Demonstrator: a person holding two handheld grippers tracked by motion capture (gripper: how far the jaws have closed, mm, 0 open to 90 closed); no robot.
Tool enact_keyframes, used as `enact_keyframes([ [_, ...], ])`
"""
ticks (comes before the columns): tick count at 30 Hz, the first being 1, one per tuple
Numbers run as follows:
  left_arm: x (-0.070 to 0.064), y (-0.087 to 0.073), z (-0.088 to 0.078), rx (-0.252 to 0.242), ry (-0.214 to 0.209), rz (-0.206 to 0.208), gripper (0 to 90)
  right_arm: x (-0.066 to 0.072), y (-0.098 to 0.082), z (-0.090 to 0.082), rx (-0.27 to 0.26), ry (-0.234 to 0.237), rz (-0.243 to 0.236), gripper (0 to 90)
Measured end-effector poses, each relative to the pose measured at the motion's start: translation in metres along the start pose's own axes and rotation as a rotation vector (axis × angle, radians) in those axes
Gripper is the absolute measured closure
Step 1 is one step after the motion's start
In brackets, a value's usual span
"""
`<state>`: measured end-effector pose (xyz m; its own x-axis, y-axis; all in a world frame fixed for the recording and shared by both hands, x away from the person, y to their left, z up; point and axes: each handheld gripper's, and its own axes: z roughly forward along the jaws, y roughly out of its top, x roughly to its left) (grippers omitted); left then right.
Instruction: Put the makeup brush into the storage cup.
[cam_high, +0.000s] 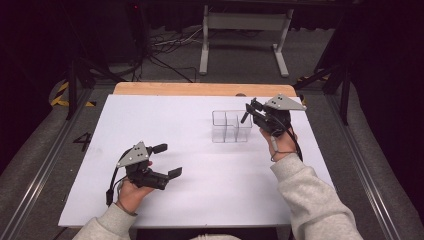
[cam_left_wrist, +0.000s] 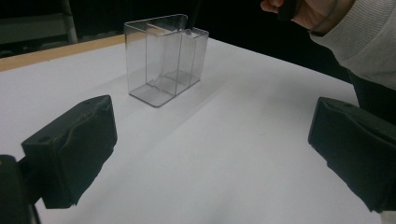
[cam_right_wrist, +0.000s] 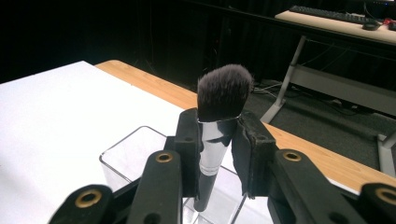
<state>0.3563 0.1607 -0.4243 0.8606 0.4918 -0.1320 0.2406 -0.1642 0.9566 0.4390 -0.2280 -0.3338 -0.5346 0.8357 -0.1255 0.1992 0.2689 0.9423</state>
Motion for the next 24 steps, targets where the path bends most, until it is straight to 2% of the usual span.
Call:
enact_keyframes([
  [15,0.0,0.0,0.0,0.003,-0.001,0.0,2.0,0.002,-0.013,0.014,0.055,0.005,0.002,72.6],
  [24,0.0,0.0,0.0,0.002,-0.003,-0.007,2.0,0.003,-0.016,0.016,0.066,0.014,0.007,72.4],
])
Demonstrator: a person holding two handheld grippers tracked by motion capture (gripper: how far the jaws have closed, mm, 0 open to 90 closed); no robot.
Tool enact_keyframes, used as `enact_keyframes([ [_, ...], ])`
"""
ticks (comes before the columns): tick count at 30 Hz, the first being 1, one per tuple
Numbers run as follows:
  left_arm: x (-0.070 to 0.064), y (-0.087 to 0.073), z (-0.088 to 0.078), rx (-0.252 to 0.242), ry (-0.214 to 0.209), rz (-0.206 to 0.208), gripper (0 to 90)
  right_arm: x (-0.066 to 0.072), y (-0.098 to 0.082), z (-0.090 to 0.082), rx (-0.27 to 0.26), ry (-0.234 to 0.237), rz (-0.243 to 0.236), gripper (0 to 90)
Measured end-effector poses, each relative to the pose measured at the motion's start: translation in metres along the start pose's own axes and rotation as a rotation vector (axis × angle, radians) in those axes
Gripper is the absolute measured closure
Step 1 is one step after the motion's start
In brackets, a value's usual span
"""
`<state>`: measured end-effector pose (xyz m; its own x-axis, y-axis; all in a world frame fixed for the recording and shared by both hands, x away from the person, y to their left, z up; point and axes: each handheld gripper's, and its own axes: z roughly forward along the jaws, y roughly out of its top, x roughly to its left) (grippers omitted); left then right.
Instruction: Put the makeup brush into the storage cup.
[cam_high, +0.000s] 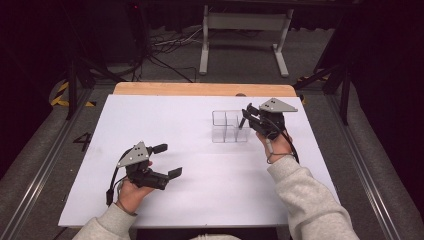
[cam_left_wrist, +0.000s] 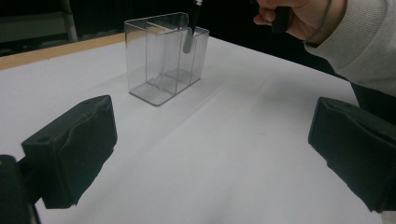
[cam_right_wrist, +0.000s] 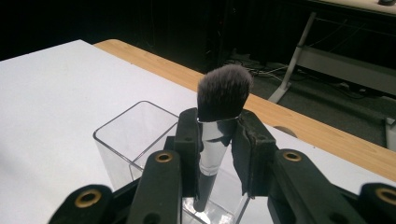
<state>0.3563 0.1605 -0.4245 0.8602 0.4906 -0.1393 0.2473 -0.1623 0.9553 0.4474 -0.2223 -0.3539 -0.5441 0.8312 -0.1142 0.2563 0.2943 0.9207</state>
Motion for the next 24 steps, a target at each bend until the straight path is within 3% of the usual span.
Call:
enact_keyframes([
  [2,0.0,0.0,0.0,0.001,0.0,-0.001,2.1,-0.001,0.0,-0.001,-0.001,0.009,0.004,66.5],
  [3,0.0,0.0,0.0,-0.003,0.002,0.003,2.1,-0.001,0.001,-0.001,-0.007,0.017,0.005,54.9],
  [7,0.001,0.0,0.0,0.001,0.001,-0.005,2.0,-0.006,0.003,-0.007,-0.046,0.027,0.035,34.6],
  [14,0.002,0.0,0.0,-0.003,0.005,-0.001,2.0,-0.016,0.003,-0.026,-0.091,0.042,0.06,20.0],
  [24,0.004,0.0,-0.01,0.001,0.014,0.0,1.7,-0.015,0.0,-0.059,-0.17,0.102,-0.004,9.8],
])
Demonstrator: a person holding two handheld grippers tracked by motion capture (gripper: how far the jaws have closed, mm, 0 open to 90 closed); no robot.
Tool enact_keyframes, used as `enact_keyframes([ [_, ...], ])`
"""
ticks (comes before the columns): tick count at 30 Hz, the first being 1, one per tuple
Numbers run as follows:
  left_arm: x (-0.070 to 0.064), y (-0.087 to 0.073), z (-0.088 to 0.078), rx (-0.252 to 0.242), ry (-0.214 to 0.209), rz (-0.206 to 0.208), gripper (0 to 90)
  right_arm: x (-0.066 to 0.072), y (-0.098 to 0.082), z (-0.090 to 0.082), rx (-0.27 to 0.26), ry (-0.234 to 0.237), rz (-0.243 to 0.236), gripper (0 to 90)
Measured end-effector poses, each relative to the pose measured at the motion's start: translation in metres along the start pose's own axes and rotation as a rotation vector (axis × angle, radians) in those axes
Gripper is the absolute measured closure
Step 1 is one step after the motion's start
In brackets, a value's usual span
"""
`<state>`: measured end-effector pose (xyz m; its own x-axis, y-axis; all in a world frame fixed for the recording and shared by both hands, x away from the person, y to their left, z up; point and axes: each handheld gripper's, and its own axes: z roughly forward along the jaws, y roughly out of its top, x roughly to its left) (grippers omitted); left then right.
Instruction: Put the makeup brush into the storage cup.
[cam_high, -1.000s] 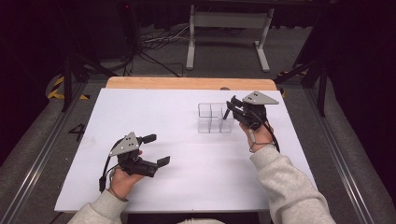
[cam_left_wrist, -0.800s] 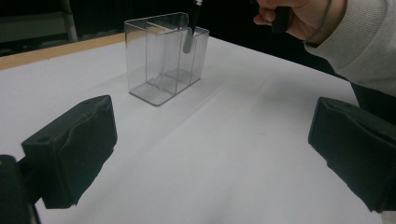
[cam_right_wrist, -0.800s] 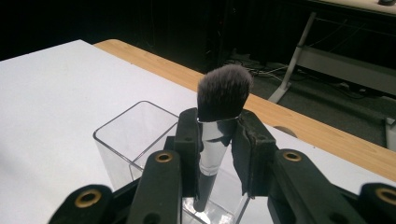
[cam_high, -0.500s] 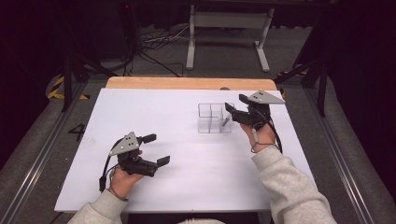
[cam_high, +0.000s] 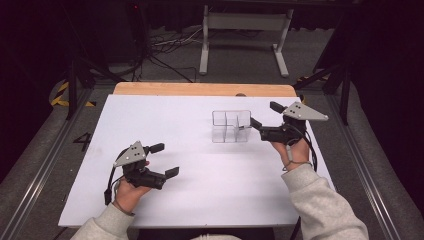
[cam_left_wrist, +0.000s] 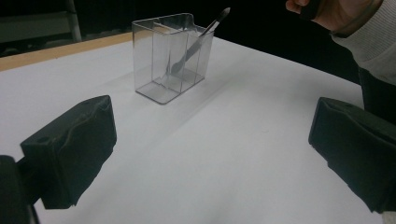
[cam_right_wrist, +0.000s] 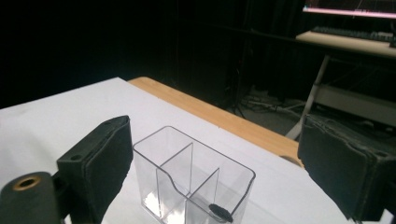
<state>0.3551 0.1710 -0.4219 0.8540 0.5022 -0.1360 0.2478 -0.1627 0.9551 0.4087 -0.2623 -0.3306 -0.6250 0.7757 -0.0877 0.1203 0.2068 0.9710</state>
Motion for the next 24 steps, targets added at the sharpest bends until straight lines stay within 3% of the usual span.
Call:
enact_keyframes([
  [10,0.004,-0.003,-0.017,-0.013,0.019,-0.01,1.6,-0.002,-0.013,-0.03,-0.035,0.054,-0.013,4.1],
  [24,0.007,-0.008,-0.033,-0.016,0.027,-0.014,1.7,-0.002,-0.033,-0.054,0.001,0.08,-0.042,0.3],
])
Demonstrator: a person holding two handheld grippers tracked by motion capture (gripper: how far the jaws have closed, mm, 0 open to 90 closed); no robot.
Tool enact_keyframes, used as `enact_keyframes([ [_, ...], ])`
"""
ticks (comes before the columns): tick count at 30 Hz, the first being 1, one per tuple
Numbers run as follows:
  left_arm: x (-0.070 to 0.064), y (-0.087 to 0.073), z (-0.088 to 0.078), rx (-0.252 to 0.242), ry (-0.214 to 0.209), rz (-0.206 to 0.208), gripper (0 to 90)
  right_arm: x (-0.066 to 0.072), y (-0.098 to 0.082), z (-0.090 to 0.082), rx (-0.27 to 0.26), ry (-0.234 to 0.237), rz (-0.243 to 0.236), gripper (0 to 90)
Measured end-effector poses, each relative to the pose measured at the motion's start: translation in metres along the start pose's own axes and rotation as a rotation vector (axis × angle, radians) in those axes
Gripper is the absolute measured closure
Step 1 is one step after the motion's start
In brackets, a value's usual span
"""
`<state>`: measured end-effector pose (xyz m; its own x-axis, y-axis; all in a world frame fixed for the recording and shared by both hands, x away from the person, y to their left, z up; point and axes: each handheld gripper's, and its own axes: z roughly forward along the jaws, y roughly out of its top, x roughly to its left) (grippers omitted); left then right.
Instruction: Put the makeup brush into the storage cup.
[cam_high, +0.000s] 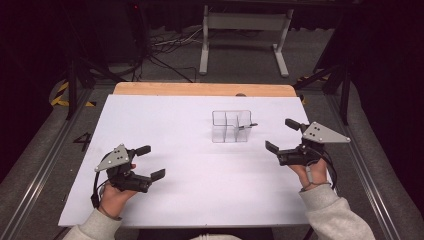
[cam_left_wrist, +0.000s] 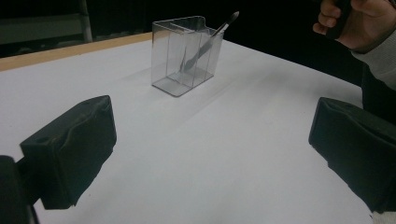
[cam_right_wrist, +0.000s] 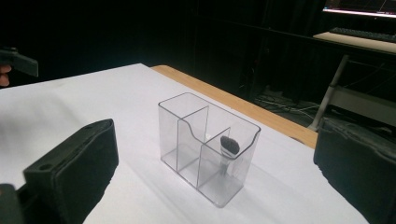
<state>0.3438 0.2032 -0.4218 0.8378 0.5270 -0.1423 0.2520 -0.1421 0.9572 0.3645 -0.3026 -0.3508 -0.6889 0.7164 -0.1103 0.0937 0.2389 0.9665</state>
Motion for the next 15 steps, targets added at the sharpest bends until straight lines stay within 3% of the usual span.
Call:
enact_keyframes([
  [10,0.002,-0.004,-0.01,0.001,0.001,-0.008,1.7,0.006,-0.023,-0.012,-0.026,0.02,-0.002,0.2],
  [15,0.003,-0.005,-0.012,-0.003,-0.001,-0.007,1.7,0.01,-0.036,-0.014,-0.012,0.024,-0.002,0.2],
])
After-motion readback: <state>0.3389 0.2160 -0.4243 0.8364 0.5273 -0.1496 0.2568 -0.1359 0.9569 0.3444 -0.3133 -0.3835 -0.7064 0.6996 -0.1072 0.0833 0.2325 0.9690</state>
